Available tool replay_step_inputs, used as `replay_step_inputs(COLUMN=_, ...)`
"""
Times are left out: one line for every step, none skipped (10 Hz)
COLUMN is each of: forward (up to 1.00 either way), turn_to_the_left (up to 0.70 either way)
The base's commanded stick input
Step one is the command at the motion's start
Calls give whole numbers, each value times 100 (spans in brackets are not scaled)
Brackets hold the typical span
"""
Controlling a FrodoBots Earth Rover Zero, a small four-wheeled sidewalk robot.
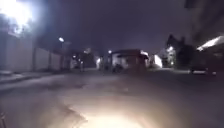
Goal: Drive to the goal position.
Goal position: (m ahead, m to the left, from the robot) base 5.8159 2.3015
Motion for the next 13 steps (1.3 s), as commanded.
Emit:
replay_step_inputs(forward=70, turn_to_the_left=0)
replay_step_inputs(forward=70, turn_to_the_left=0)
replay_step_inputs(forward=70, turn_to_the_left=0)
replay_step_inputs(forward=70, turn_to_the_left=0)
replay_step_inputs(forward=70, turn_to_the_left=0)
replay_step_inputs(forward=70, turn_to_the_left=0)
replay_step_inputs(forward=70, turn_to_the_left=0)
replay_step_inputs(forward=70, turn_to_the_left=0)
replay_step_inputs(forward=70, turn_to_the_left=0)
replay_step_inputs(forward=70, turn_to_the_left=0)
replay_step_inputs(forward=70, turn_to_the_left=0)
replay_step_inputs(forward=70, turn_to_the_left=0)
replay_step_inputs(forward=70, turn_to_the_left=0)
